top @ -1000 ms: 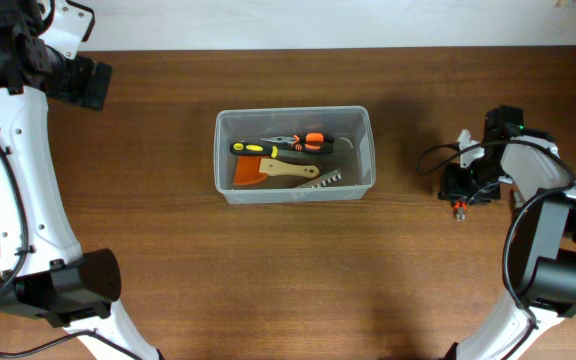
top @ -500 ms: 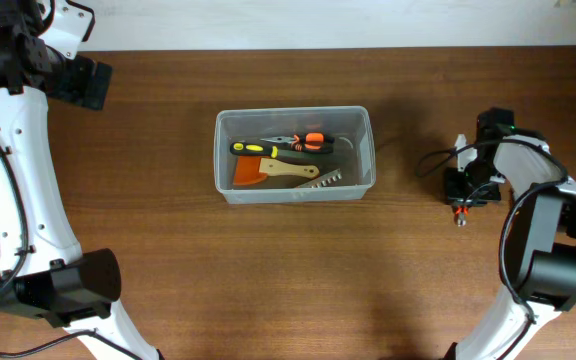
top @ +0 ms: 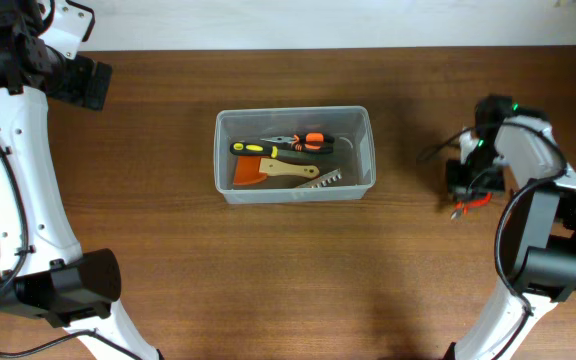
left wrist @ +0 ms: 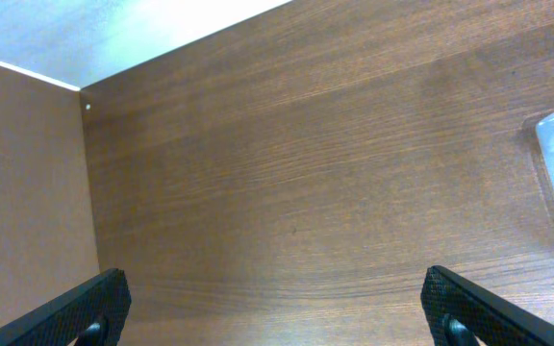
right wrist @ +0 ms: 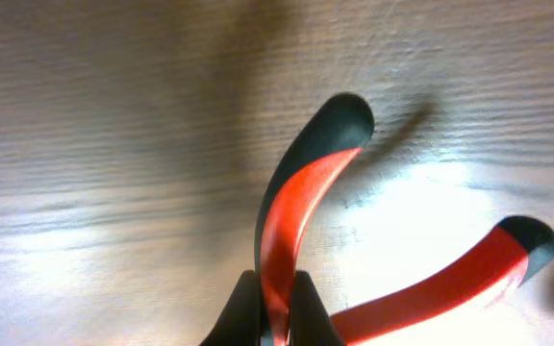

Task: Pack container
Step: 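Lower the right gripper onto the red-handled cutters and grasp them, then carry the red cutters over the container and release them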

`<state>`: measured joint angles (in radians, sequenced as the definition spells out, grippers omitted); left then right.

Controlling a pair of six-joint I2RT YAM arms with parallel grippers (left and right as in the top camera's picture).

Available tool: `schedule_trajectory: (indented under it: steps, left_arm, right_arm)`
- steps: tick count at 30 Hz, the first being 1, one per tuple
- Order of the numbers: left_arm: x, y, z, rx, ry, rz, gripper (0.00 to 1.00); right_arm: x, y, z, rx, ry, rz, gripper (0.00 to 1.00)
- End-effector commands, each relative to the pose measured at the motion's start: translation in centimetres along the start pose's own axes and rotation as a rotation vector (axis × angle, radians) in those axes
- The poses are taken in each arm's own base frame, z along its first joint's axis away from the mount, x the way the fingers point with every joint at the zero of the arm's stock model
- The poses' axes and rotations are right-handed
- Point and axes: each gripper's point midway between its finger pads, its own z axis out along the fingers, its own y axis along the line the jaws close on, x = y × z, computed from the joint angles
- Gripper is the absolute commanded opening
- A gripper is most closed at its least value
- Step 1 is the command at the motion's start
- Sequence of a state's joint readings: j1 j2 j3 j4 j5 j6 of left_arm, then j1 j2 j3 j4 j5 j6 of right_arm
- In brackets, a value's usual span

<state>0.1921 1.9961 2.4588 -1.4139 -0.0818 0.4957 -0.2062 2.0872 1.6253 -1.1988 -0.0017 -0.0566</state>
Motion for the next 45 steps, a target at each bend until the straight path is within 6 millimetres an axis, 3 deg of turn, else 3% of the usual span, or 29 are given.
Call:
schedule_trajectory:
  steps: [1,5,7,10,13,15,19,26,34,38,42,45]
  left_arm:
    - [0.0,-0.1,0.0,0.009,-0.003,-0.014,0.99]
    - [0.0,-0.1,0.0,0.009,-0.003,-0.014,0.99]
    - [0.0,-0.1,0.0,0.009,-0.003,-0.014,0.99]
    - [0.0,-0.1,0.0,0.009,-0.003,-0.014,0.99]
    - [0.0,-0.1,0.0,0.009,-0.003,-0.014,0.99]
    - [0.0,-0.1,0.0,0.009,-0.003,-0.014,0.99]
    - [0.0,-0.1,0.0,0.009,-0.003,-0.014,0.99]
    - [0.0,-0.1,0.0,0.009,-0.003,-0.014,0.99]
    - [0.0,-0.1,0.0,0.009,-0.003,-0.014,0.99]
    - [0.0,-0.1,0.0,0.009,-0.003,-0.014,0.99]
    - [0.0,-0.1,0.0,0.009,-0.003,-0.014,0.99]
    - [0.0,-0.1,0.0,0.009,-0.003,-0.014,0.99]
  right_arm:
    - [-3.3,2.2,-6.9,-0.043,-0.165,-0.026,0.04]
    - [-4.0,6.7,-14.1,-0.042,-0.279,-0.148,0.04]
    - [-3.7,10.4,-17.2,-0.040,-0.343,-0.295,0.04]
    - [-2.8,17.0,-20.2,-0.041,-0.442,-0.544,0.04]
    - [-1.0,23.6,-20.9,-0.028,-0.503,-0.855,0.04]
    - [0.9,27.9,-20.3,0.005,-0.517,-1.151,0.04]
    - [3.4,33.3,-18.1,0.072,-0.520,-1.615,0.04]
    - [2.6,37.4,-13.8,0.070,-0.542,-1.903,0.04]
    - [2.4,38.8,-6.8,-0.037,-0.410,-2.011,0.04]
    - [2.7,39.1,-4.3,-0.068,-0.353,-2.041,0.04]
    - [4.7,40.0,-3.4,-0.181,-0.323,-2.056,0.15]
    - [5.2,40.5,-3.2,-0.166,-0.319,-2.075,0.25]
